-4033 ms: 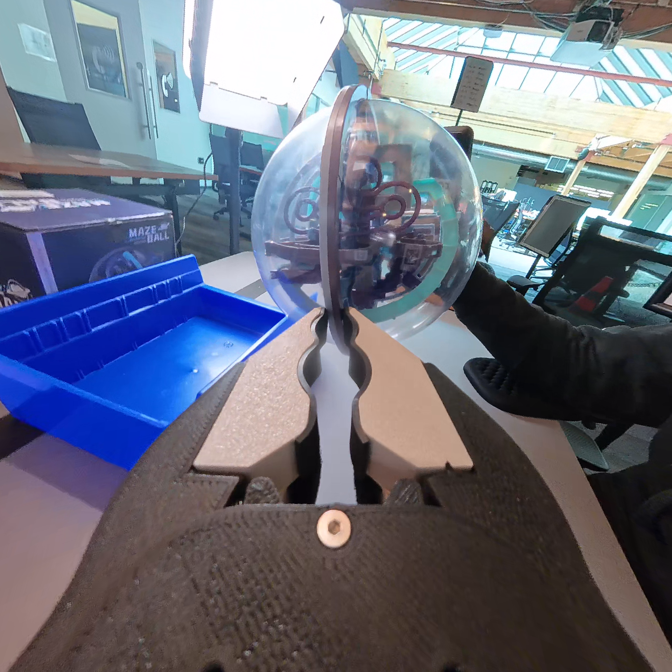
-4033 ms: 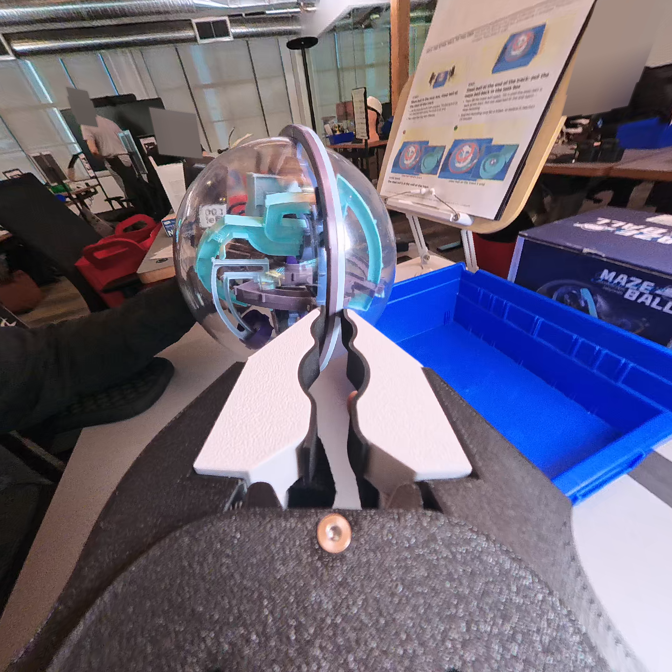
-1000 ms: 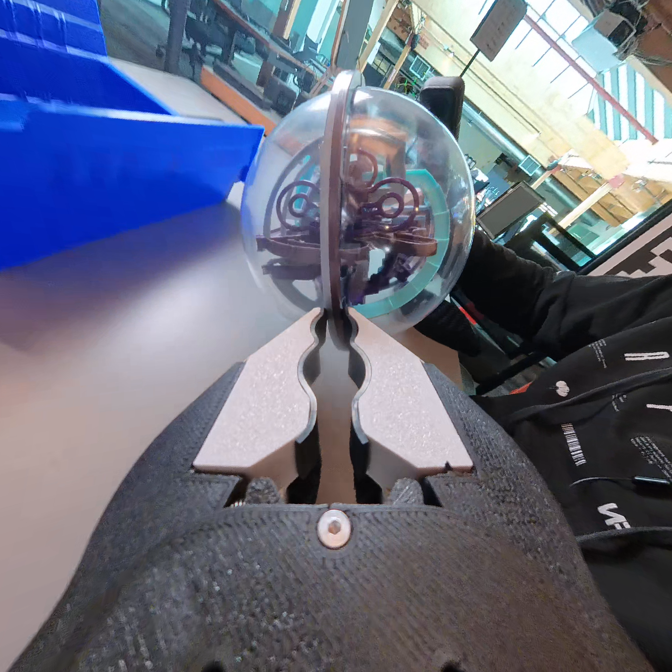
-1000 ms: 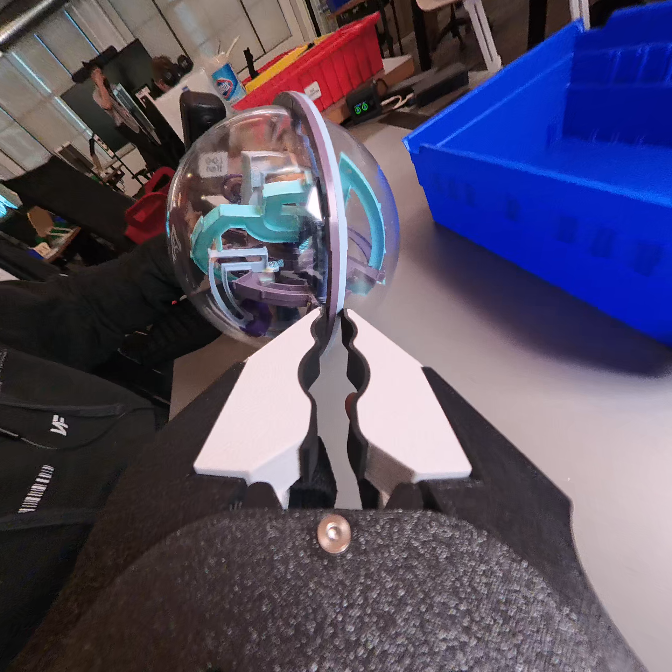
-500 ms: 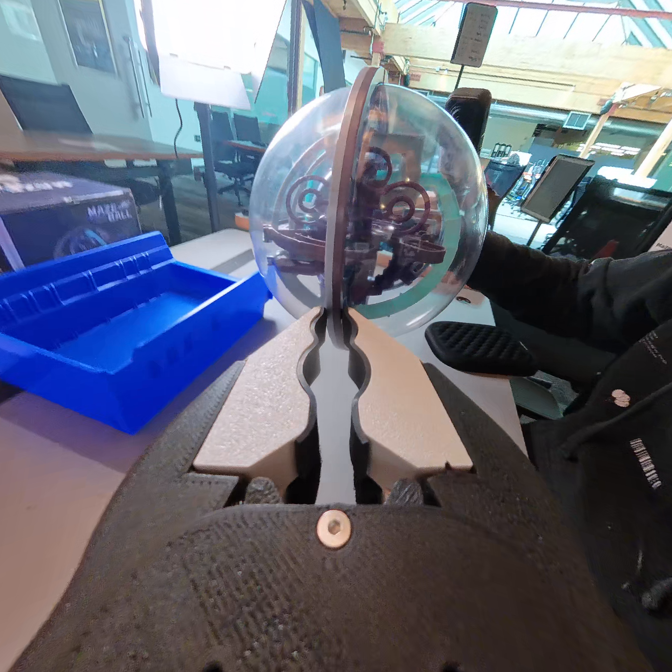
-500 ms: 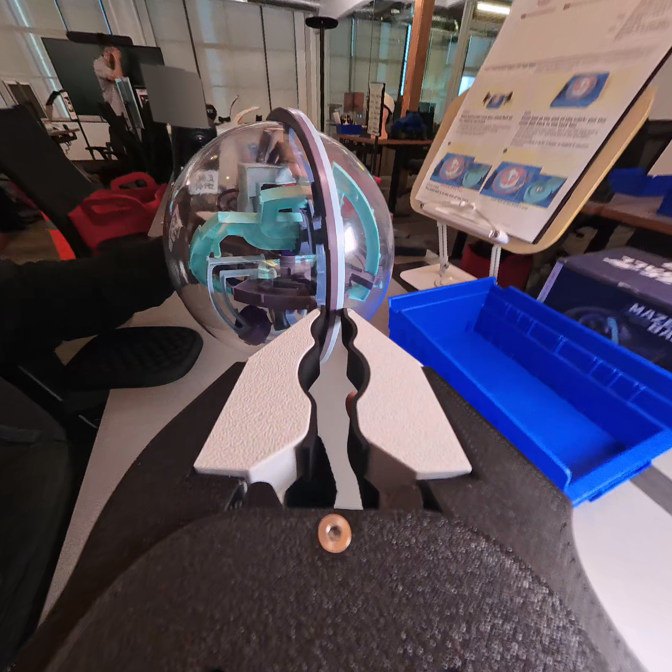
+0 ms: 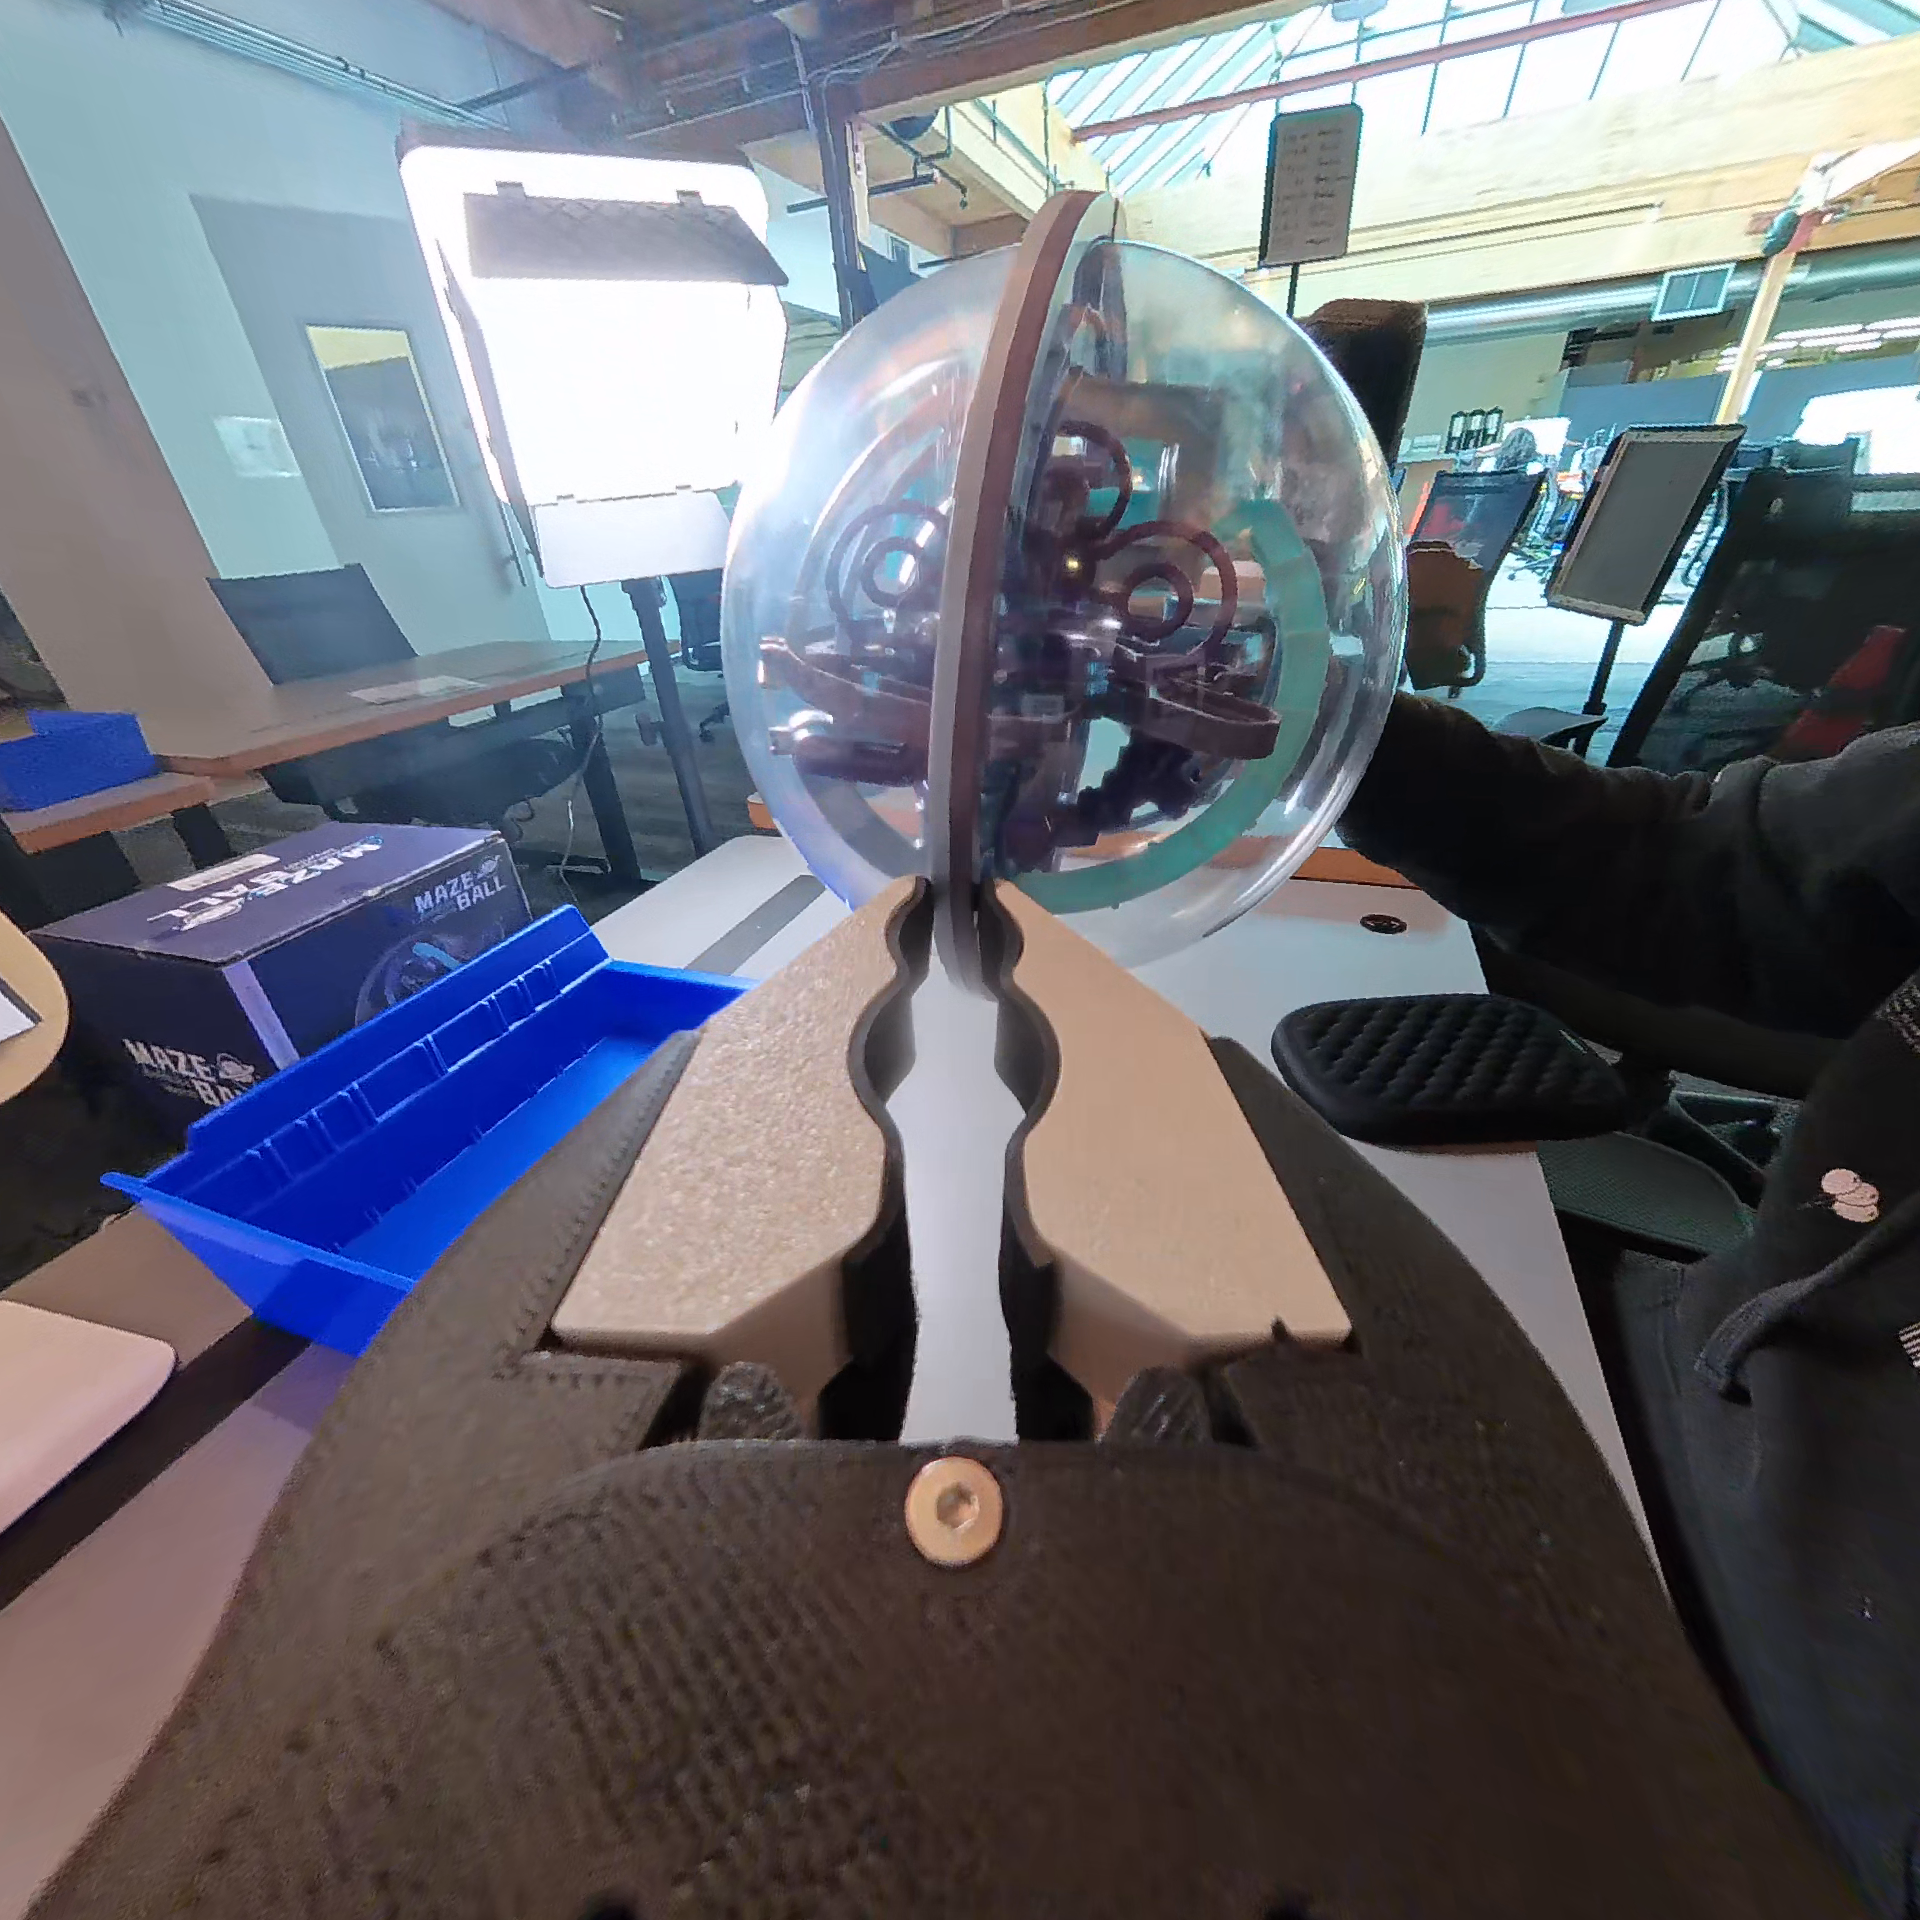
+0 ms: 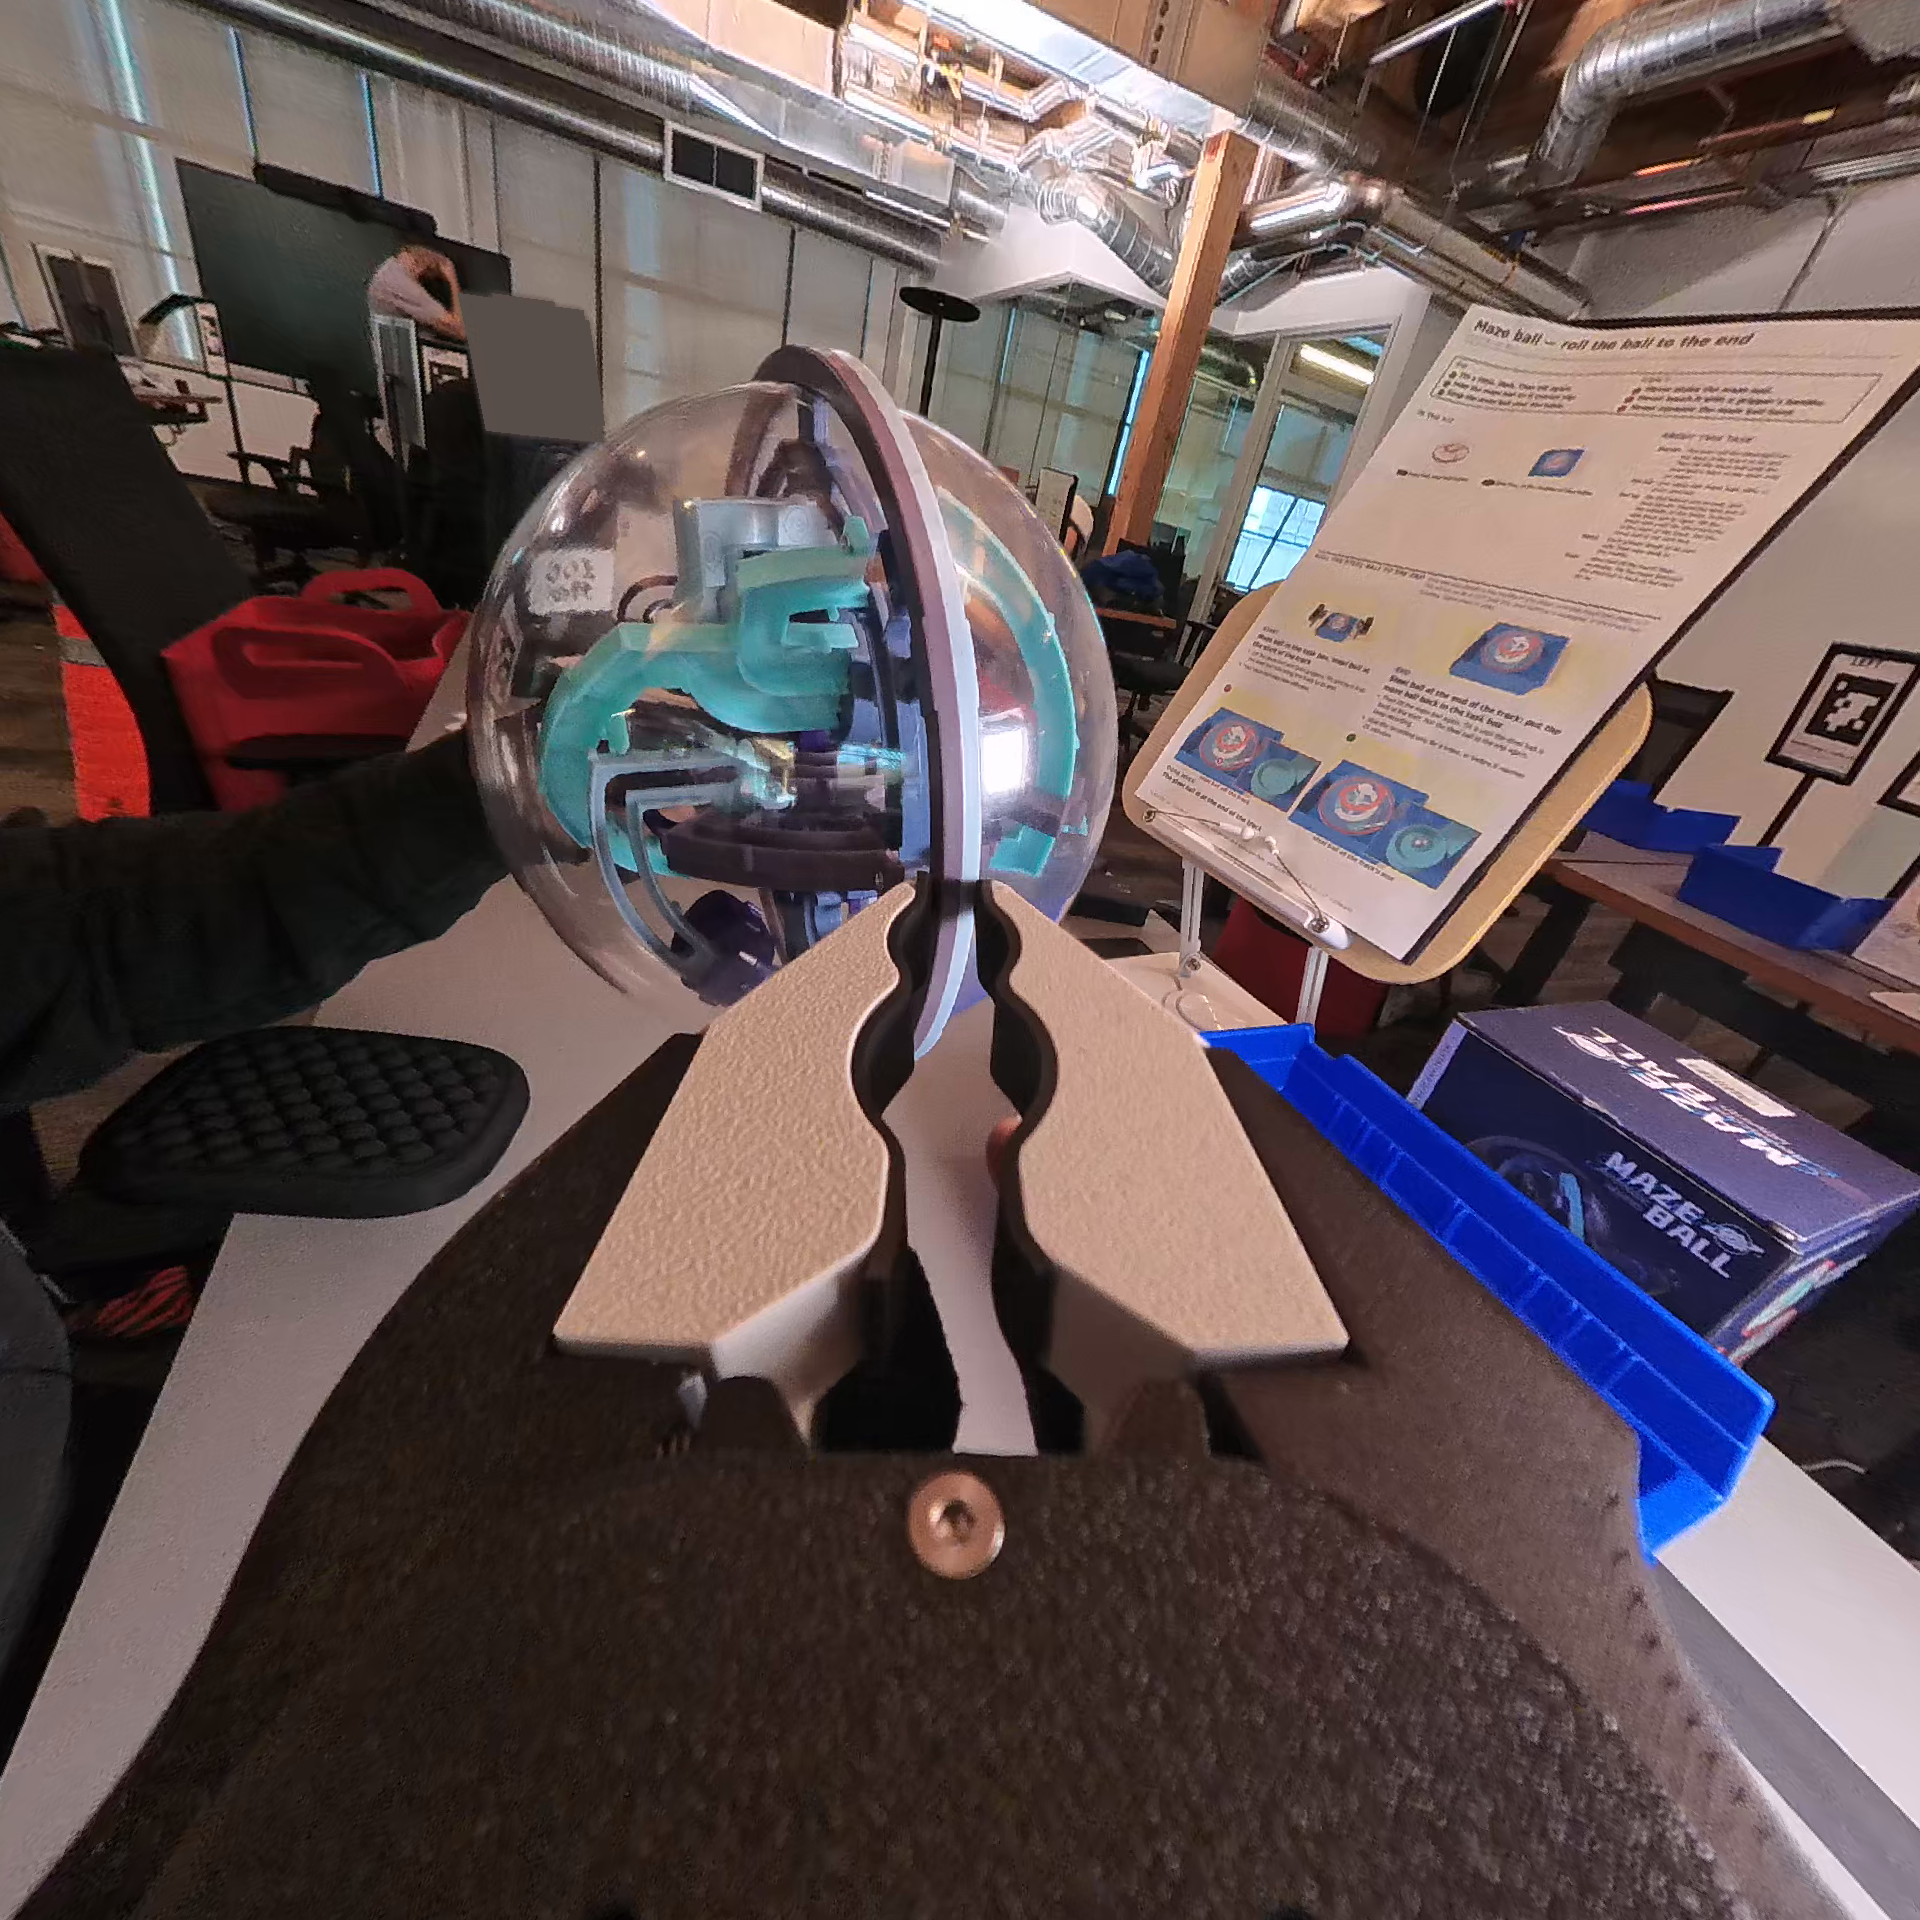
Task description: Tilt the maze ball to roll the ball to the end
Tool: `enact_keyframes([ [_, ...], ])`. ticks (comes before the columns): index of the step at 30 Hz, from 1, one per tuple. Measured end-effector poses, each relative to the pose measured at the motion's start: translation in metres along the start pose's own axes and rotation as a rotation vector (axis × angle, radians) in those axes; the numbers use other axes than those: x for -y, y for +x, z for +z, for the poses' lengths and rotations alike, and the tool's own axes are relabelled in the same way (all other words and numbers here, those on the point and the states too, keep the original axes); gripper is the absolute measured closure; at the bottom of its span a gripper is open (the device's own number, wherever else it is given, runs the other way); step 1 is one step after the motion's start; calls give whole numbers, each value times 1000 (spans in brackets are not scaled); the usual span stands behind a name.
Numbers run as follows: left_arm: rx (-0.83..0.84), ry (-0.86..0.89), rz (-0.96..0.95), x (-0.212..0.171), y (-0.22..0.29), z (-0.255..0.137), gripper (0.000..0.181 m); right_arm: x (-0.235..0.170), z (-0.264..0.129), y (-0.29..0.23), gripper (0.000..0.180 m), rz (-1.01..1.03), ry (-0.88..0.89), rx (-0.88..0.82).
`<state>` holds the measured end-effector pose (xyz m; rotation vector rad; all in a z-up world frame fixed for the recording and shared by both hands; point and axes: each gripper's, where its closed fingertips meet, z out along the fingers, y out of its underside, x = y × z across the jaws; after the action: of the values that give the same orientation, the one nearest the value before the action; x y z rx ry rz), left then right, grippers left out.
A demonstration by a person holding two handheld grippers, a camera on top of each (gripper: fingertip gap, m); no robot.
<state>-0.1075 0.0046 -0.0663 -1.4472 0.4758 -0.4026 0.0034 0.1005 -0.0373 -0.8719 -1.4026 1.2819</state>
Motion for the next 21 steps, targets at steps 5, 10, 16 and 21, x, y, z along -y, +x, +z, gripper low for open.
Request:
enact_keyframes([
  [5, 11, -5, 40, 19, 3, -4, 173, -2, 1, -1, 174, 17, 43, -3],
  [10, 11, 9, 63, 30, 5, -7, 173, -4, 3, -3, 174, 42, 85, 12],
  [16, 4, 36, 86, 37, 9, -11, 173, 0, 4, -6, 174, 14, 99, 21],
  [21, -4, 50, 98, 33, 11, -9, 173, 12, 0, -6, 174, -36, 116, 14],
])
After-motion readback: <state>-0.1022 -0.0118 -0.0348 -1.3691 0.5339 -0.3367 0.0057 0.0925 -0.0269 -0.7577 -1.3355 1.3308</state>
